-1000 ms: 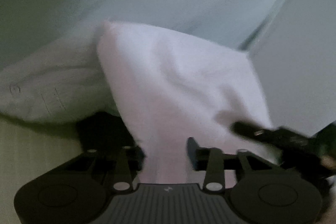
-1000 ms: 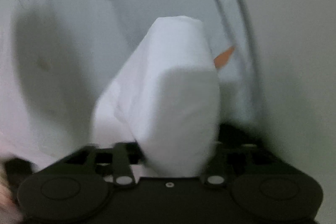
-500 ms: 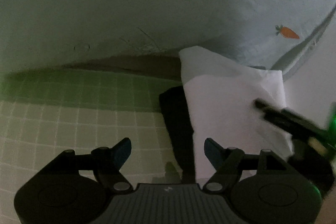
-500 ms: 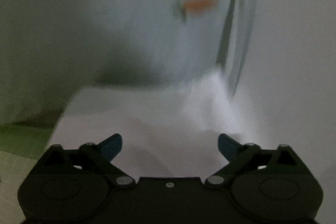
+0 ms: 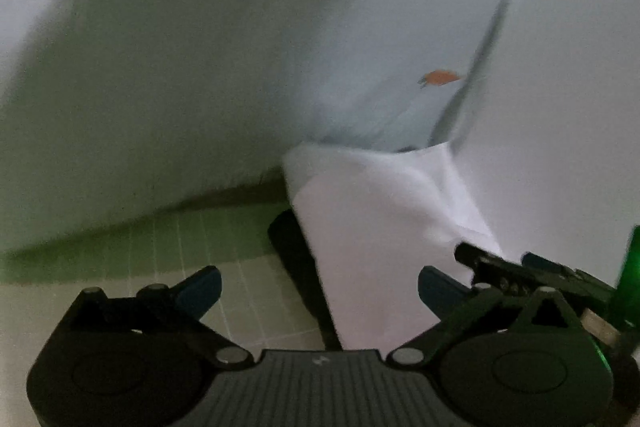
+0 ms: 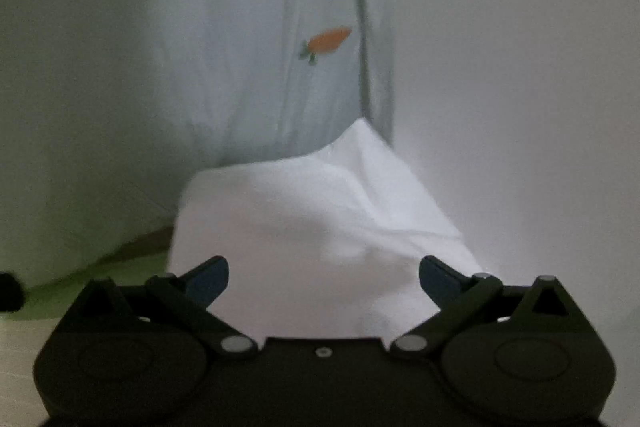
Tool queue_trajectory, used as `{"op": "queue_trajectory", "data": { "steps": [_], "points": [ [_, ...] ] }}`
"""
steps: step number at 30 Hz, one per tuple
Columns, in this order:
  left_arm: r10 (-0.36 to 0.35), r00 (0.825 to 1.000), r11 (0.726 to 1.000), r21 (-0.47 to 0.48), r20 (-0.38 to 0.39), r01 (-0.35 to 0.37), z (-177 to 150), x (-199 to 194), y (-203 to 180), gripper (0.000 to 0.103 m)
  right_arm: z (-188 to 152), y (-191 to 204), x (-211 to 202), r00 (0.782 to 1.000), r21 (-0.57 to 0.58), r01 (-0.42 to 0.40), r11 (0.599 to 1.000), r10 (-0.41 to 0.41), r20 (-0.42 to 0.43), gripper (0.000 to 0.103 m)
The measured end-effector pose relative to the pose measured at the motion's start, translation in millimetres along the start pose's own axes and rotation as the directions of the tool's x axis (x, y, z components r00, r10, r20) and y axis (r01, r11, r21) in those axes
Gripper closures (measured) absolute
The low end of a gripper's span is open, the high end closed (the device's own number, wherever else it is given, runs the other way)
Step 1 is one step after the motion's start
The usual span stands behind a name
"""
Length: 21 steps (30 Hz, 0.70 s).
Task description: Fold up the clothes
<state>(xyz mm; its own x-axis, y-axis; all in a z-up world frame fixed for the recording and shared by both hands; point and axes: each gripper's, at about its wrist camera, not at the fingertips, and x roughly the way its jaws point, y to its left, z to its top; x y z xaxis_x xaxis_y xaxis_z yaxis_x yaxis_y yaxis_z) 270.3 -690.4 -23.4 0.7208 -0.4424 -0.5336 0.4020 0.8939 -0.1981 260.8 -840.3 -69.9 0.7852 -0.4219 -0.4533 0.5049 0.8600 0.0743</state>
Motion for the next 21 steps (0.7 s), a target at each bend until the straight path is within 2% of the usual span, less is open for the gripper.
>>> {"op": "queue_trajectory", "data": {
  "steps": [3, 5, 9, 12, 14, 21],
  "points": [
    [-0.034, 0.999, 0.998, 0.05, 0.039, 0.032, -7.1, -33.2, -13.0, 0.0, -5.8, 5.4, -58.6, 0.996, 0.081, 0.074, 0.994, -0.078, 0.051, 0.0],
    [-0.05, 0.998, 0.997, 0.059, 0.047, 0.047, -12.8, -53.8, -17.5, 0.0, -8.9, 10.1, -83.4, 0.993, 0.121, 0.115, 0.986, -0.118, 0.017, 0.001],
    [-0.075, 0.997, 0.994, 0.076, 0.011, 0.074, -30.9, -83.9, -20.6, 0.0, -24.0, 20.3, -128.2, 0.994, 0.12, 0.107, 0.987, -0.11, 0.017, 0.001],
    [-0.078, 0.997, 0.989, 0.124, -0.023, 0.08, -47.4, -98.2, -19.9, 0.0, -39.0, 32.8, -149.8, 0.997, 0.055, 0.077, 0.995, -0.076, -0.03, 0.001],
    [-0.075, 0.997, 0.985, 0.156, -0.034, 0.079, -57.9, -109.2, -18.5, 0.0, -51.8, 41.7, -162.5, 0.994, 0.039, 0.103, 0.994, -0.101, -0.043, 0.001],
    [-0.093, 0.993, 0.978, 0.18, -0.065, 0.104, -80.4, -137.5, 4.2, 0.0, -80.8, 60.8, -191.0, 0.986, 0.101, 0.132, 0.986, -0.121, -0.11, 0.001]
  ]
}}
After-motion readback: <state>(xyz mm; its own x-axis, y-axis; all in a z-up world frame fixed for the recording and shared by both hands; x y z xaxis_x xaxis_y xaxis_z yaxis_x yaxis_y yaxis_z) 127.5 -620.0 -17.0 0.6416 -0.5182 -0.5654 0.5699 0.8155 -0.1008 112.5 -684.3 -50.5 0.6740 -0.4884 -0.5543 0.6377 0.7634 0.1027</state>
